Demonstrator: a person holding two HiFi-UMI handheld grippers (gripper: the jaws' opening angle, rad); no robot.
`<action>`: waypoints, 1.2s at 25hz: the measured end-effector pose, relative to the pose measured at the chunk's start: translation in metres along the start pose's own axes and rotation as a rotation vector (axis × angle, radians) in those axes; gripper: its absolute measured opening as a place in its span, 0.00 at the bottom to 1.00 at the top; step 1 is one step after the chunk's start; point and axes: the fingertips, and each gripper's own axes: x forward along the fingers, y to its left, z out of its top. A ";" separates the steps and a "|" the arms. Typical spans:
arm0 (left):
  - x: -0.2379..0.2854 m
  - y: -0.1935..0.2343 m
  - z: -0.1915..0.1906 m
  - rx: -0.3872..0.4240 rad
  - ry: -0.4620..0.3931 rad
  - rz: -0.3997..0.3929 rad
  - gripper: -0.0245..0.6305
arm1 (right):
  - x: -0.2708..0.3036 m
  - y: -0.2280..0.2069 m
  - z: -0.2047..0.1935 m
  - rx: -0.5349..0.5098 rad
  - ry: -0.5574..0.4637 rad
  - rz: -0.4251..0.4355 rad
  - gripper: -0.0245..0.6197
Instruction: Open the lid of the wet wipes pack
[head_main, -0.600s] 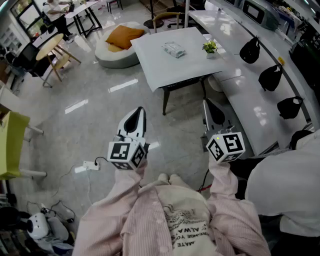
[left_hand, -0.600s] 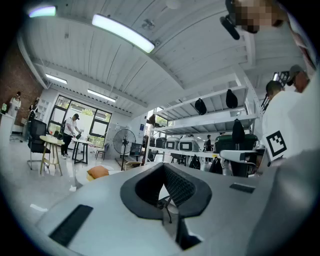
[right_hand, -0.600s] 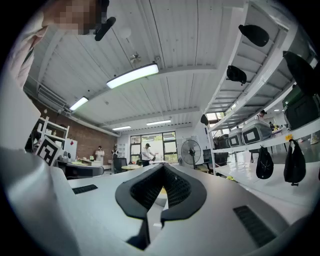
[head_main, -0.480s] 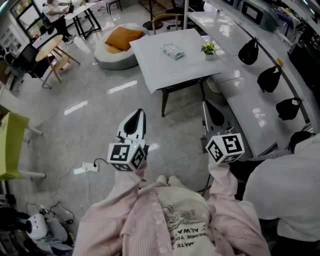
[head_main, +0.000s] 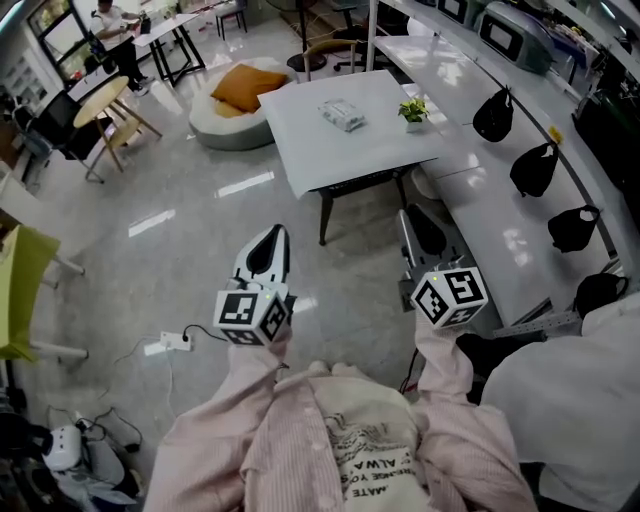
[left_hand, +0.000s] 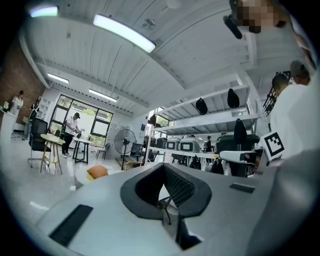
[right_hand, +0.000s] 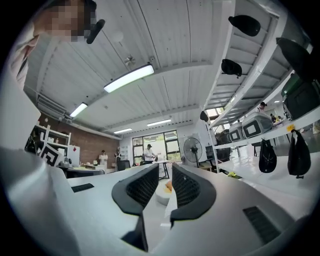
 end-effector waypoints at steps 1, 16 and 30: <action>0.000 0.000 -0.001 -0.004 -0.002 0.003 0.04 | 0.001 -0.002 -0.002 0.010 0.001 -0.001 0.15; 0.029 0.020 -0.013 -0.028 0.014 0.033 0.04 | 0.041 -0.021 -0.020 0.000 0.032 0.020 0.30; 0.154 0.079 -0.031 -0.053 0.070 0.003 0.04 | 0.156 -0.082 -0.054 0.003 0.091 -0.010 0.27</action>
